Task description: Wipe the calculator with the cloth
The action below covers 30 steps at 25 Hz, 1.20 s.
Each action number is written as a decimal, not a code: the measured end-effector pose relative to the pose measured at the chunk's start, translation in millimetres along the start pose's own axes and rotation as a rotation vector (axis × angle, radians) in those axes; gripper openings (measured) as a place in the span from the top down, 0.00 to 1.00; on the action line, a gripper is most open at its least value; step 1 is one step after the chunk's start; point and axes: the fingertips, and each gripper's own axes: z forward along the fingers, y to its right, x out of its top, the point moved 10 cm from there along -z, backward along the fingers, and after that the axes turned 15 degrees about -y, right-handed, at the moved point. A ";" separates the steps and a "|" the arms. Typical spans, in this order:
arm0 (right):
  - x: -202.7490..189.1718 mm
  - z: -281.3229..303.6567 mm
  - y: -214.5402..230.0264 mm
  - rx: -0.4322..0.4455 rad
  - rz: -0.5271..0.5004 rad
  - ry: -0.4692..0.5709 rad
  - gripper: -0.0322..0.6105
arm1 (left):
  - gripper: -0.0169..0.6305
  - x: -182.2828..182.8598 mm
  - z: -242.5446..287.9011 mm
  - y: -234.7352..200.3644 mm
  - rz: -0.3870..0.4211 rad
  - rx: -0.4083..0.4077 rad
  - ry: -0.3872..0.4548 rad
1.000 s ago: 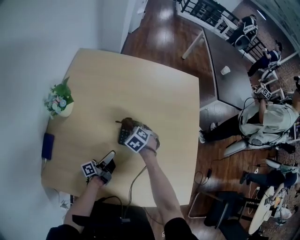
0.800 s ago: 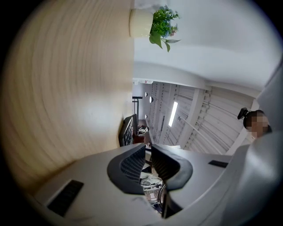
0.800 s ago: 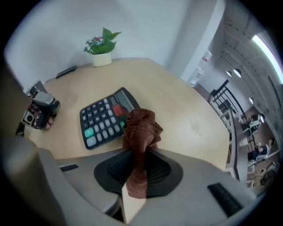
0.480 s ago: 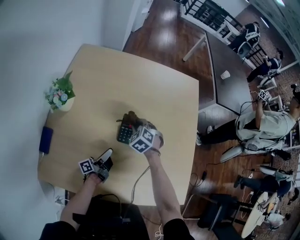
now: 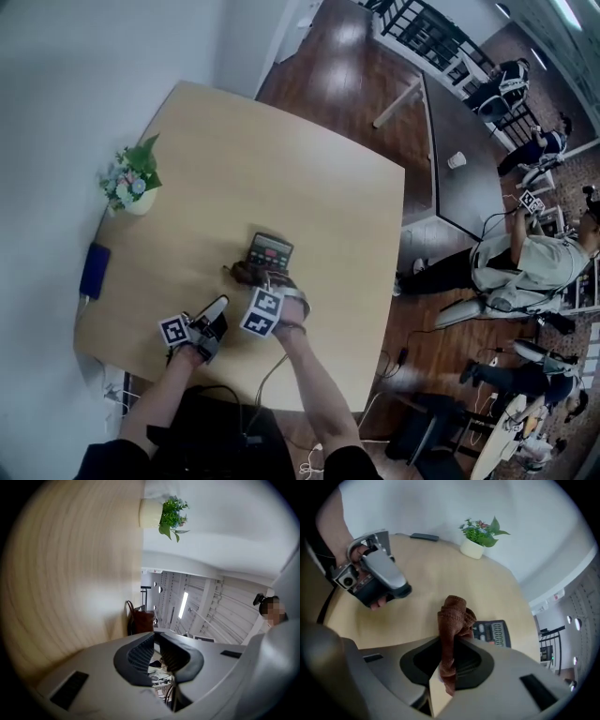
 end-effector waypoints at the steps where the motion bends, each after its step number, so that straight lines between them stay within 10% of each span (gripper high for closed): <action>1: -1.4 -2.1 -8.8 0.044 -0.010 0.006 0.85 | 0.91 0.1 0.0 -0.4 -0.007 -0.001 0.002; 4: -9.1 -10.3 -9.6 0.104 0.023 0.038 0.85 | 0.91 0.0 -0.3 -0.3 -0.008 -0.008 0.001; 12: -8.7 -5.9 101.2 -0.167 0.201 0.014 0.85 | 0.91 0.3 1.5 1.6 0.006 -0.014 -0.001; 24: 7.5 -4.8 -41.8 0.061 -0.099 -0.068 0.85 | 0.91 0.3 -0.9 -0.3 -0.016 -0.015 0.005; 30: -14.1 -22.8 24.5 -0.053 0.113 -0.009 0.85 | 0.91 0.3 -0.9 0.6 -0.011 -0.014 0.005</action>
